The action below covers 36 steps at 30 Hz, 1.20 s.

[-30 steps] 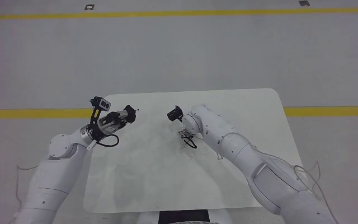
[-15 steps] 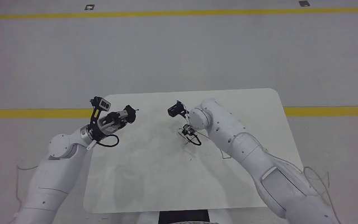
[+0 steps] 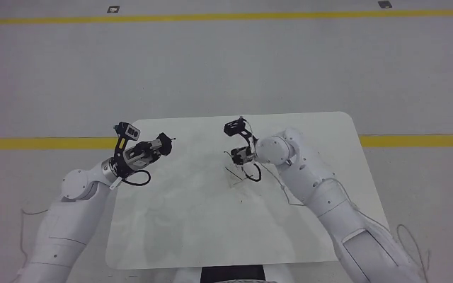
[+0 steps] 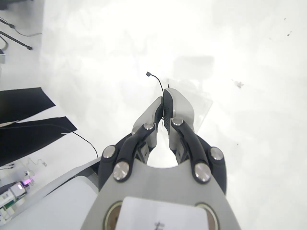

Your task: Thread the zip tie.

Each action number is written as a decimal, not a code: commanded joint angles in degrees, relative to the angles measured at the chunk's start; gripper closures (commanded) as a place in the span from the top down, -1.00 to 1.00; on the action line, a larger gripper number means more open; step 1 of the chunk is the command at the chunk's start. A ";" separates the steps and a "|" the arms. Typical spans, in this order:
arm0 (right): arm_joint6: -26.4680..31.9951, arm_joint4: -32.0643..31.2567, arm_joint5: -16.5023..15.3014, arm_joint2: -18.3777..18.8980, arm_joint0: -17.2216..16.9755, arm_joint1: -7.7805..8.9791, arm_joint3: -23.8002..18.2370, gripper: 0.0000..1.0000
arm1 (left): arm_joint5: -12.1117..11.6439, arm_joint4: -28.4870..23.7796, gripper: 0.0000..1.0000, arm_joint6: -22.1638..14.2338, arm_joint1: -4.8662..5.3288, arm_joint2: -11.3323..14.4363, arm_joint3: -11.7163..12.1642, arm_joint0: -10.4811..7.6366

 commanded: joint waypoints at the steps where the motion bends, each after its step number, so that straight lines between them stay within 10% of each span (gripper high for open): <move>1: -1.93 2.46 -0.43 2.27 -1.43 0.43 -1.10 -1.00 | 0.00 0.00 -1.00 0.00 0.00 0.00 0.00 0.00; 8: -6.18 13.44 -5.68 8.98 -6.05 1.73 -4.70 -1.00 | 0.00 0.00 -1.00 0.00 0.00 0.00 0.00 0.00; 20: -10.48 15.38 -6.35 9.33 -7.42 1.69 -5.74 -1.00 | 0.00 -0.07 -1.00 1.63 -0.15 0.41 -0.19 0.45; 36: -37.62 16.42 -12.61 8.09 -14.96 1.16 -19.17 -1.00 | 0.00 4.30 -1.00 8.93 -6.19 0.47 -2.39 3.08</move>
